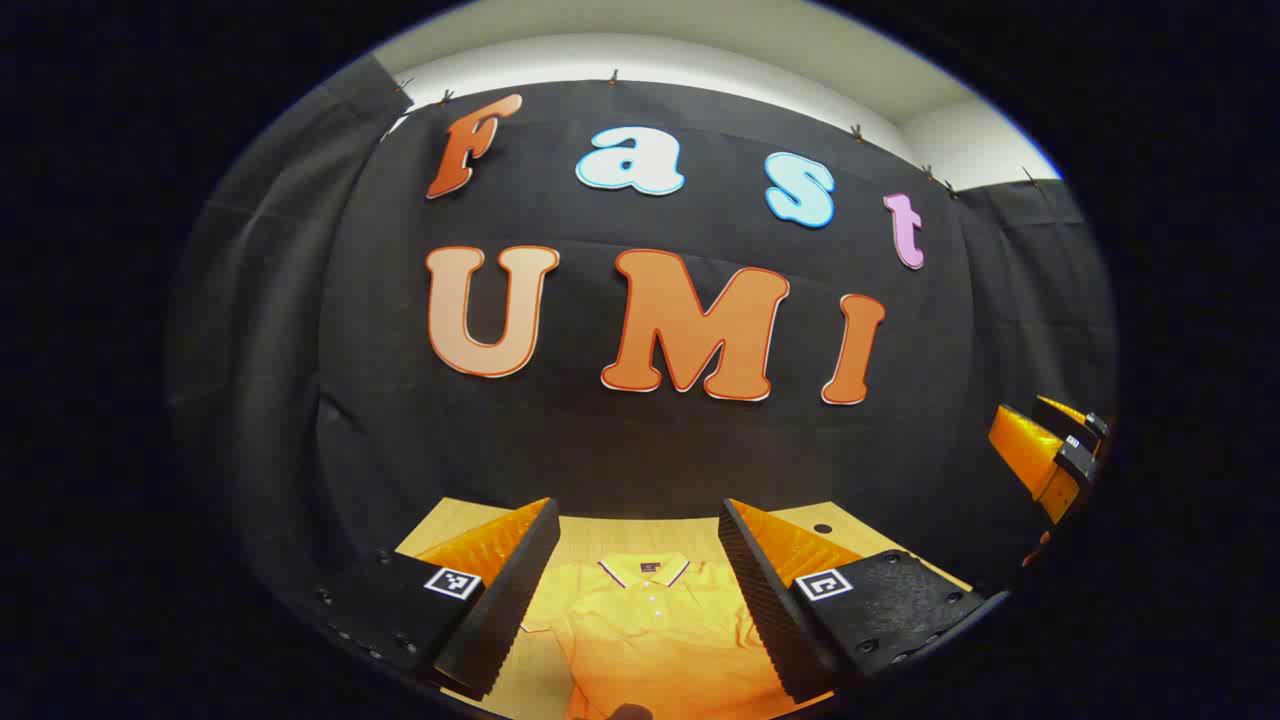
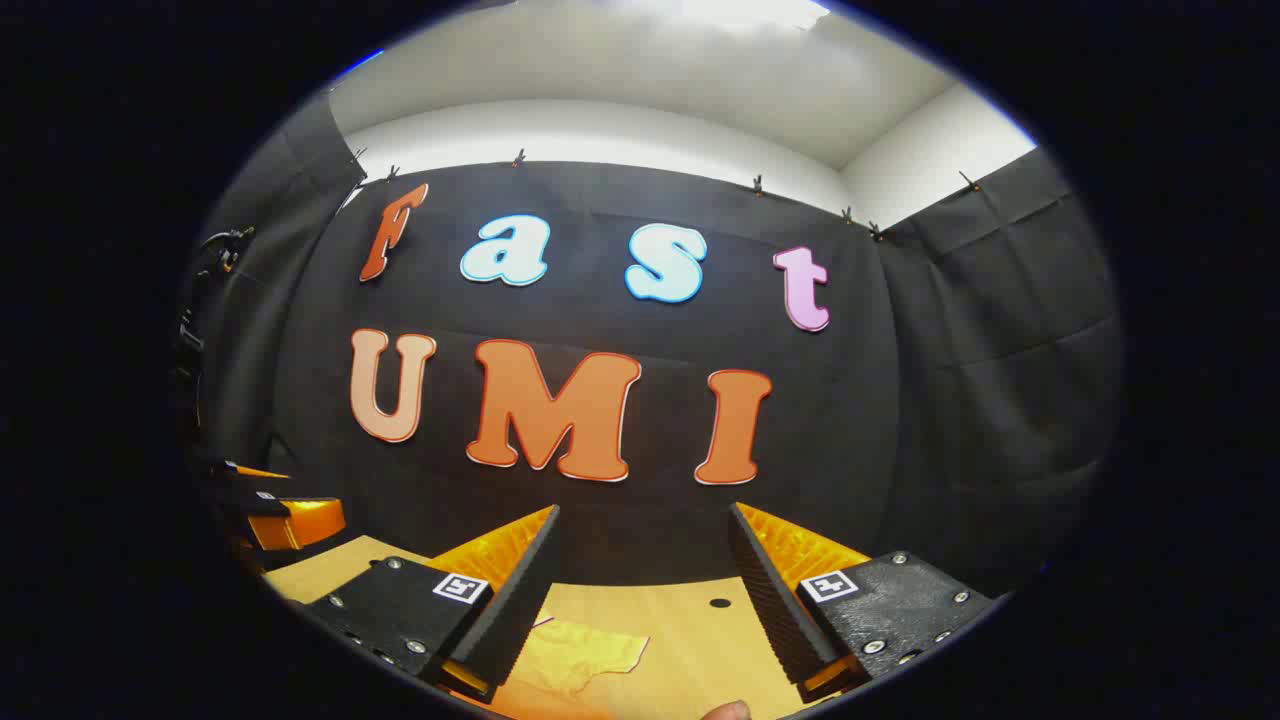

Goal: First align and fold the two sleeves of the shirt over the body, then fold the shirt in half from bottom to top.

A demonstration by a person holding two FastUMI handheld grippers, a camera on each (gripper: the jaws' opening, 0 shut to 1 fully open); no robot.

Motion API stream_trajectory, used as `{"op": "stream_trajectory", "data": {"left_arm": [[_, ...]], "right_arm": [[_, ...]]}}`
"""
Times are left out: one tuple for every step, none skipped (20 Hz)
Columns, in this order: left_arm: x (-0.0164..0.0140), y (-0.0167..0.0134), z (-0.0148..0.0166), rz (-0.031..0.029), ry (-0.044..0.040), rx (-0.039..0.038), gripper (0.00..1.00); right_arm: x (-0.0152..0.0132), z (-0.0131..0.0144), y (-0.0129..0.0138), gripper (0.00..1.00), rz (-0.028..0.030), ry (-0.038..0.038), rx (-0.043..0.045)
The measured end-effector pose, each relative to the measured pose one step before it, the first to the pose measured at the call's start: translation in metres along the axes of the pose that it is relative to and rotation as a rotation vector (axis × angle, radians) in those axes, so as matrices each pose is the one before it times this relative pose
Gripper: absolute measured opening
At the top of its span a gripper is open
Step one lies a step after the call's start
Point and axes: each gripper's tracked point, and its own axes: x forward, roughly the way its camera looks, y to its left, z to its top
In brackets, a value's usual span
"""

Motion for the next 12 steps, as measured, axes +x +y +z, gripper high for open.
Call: {"op": "stream_trajectory", "data": {"left_arm": [[-0.00028, 0.00034, -0.00257, 0.00462, -0.00671, -0.00948, 0.98], [-0.00019, 0.0004, 0.00066, 0.00968, -0.01229, 0.0044, 0.98], [-0.00342, 0.00161, 0.00151, 0.01494, -0.01477, 0.01914, 0.98], [-0.00104, 0.00408, -0.00126, 0.02115, -0.00702, 0.01252, 0.98], [-0.00171, -0.00094, -0.00381, 0.00699, -0.00373, 0.00803, 0.98], [0.00038, -0.00125, -0.00054, -0.00043, -0.00877, 0.00102, 0.98], [0.00073, 0.00032, -0.00053, 0.00371, -0.00292, 0.00168, 0.98], [0.00183, 0.00202, -0.00237, 0.01015, 0.0007, -0.00039, 0.98], [0.00054, 0.00181, -0.0035, 0.01047, 0.00176, -0.00122, 0.98], [0.00031, 0.00059, -0.00134, 0.00815, 0.00191, -0.0043, 0.98], [0.00224, -0.0003, -0.00178, 0.00457, 0.0009, -0.00096, 0.98], [0.00127, 0.00115, -0.00098, 0.00891, 0.00014, 0.00362, 0.98]], "right_arm": [[0.00031, 0.00153, 0.00925, 1.0, 0.02363, -0.0033, 0.02413], [0.00149, 0.0013, 0.00589, 1.0, 0.01761, -0.01681, 0.00819], [0.00544, -0.00161, 0.00201, 0.98, 0.00921, -0.00962, -0.0004], [0.00471, -0.00461, 0.00316, 0.98, 0.0127, 0.00471, 0.00159], [0.00295, -0.00502, 0.00512, 0.97, 0.02307, 0.00648, 0.00888], [0.00319, -0.0045, 0.0058, 0.98, 0.02723, -0.00096, 0.00137], [0.00466, -0.00227, 0.00137, 0.98, 0.01237, -0.0019, -0.00426], [0.0041, -0.00378, -0.00086, 1.0, 0.00608, 0.00236, -0.00929], [0.00344, -0.00519, -0.00083, 0.98, 0.00926, 0.00734, -0.00487], [0.00303, -0.00462, 0.00073, 0.98, 0.00966, 0.00647, -0.00278], [0.0018, -0.00508, -0.00143, 0.98, 0.00281, 0.00372, -0.00116], [0.00097, -0.00382, -0.0026, 0.98, 0.0037, 0.00013, -0.0001]]}}
